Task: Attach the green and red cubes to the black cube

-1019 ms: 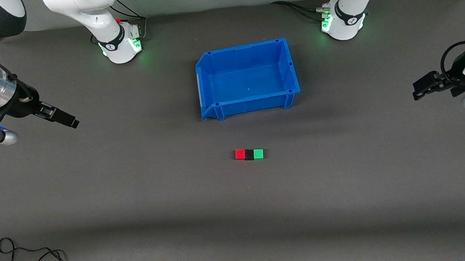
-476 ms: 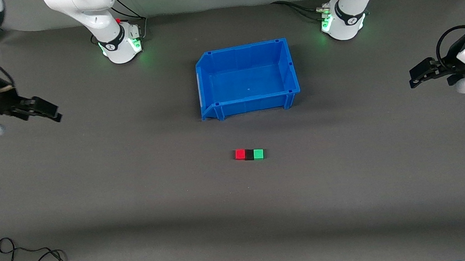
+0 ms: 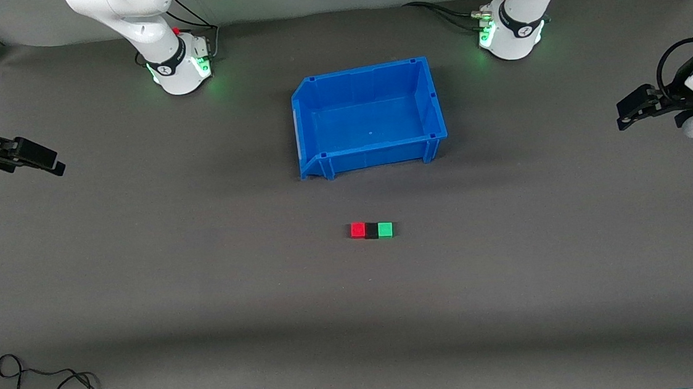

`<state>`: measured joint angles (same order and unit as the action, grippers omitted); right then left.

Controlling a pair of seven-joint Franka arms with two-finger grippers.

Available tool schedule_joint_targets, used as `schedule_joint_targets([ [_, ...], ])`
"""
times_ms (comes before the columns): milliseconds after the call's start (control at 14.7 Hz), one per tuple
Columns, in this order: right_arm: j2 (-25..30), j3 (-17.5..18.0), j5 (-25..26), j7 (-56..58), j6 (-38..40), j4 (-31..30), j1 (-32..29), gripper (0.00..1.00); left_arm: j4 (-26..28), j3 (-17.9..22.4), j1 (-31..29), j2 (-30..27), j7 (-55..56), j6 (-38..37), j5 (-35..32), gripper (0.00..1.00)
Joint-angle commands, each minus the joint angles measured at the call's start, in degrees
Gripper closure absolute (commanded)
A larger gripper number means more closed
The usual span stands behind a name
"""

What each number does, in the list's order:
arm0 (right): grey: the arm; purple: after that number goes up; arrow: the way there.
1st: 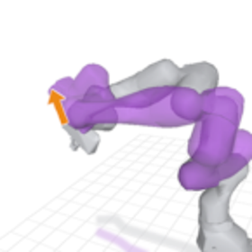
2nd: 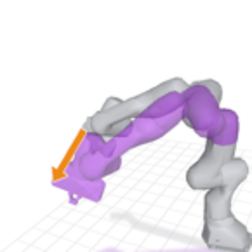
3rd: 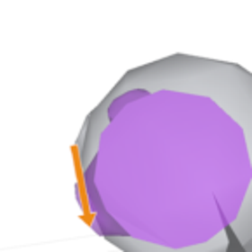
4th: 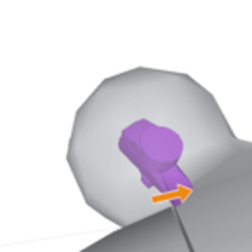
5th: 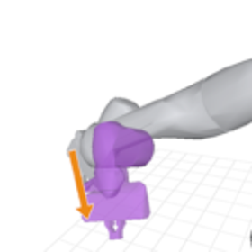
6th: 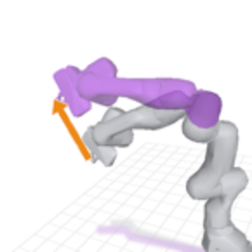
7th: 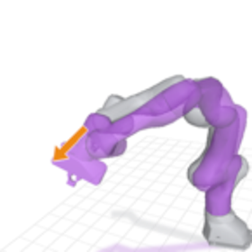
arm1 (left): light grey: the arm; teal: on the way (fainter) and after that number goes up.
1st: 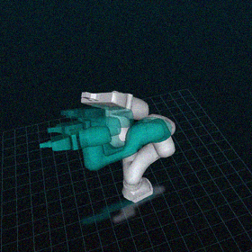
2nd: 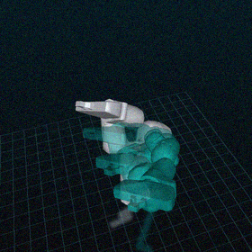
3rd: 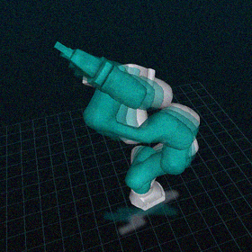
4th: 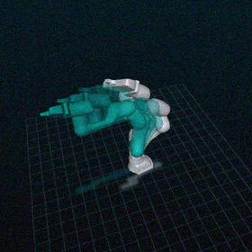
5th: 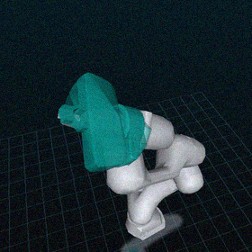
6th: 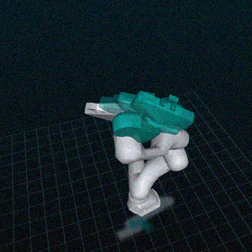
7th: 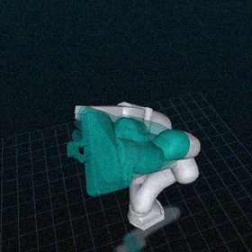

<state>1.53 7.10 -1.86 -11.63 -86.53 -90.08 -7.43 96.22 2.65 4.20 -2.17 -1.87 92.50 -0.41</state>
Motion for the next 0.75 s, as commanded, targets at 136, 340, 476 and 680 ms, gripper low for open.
schedule_joint_targets([
  [136, 0.8, -0.1, 1.0, 0.8, 0.9, 0.3, 0.8, 0.00, -3.3, -0.1, 0.1, 3.0, -0.4, -1.3, -1.2, 0.00],
  [340, 1.1, -0.1, 1.0, 1.4, 1.0, 0.0, 0.8, 0.00, -4.0, -0.2, 0.3, 3.2, -0.7, -1.4, -1.1, 0.00],
  [476, 1.1, -0.1, 1.2, 1.4, 0.6, 0.0, 0.8, 0.00, -4.1, -0.2, 0.6, 3.3, -0.4, -1.3, -1.1, 0.00],
  [680, 0.8, 0.5, 3.9, 2.7, 0.1, 0.3, 0.9, 0.00, -4.1, -0.2, 0.0, 3.4, -0.6, -1.3, -0.8, 0.00],
])
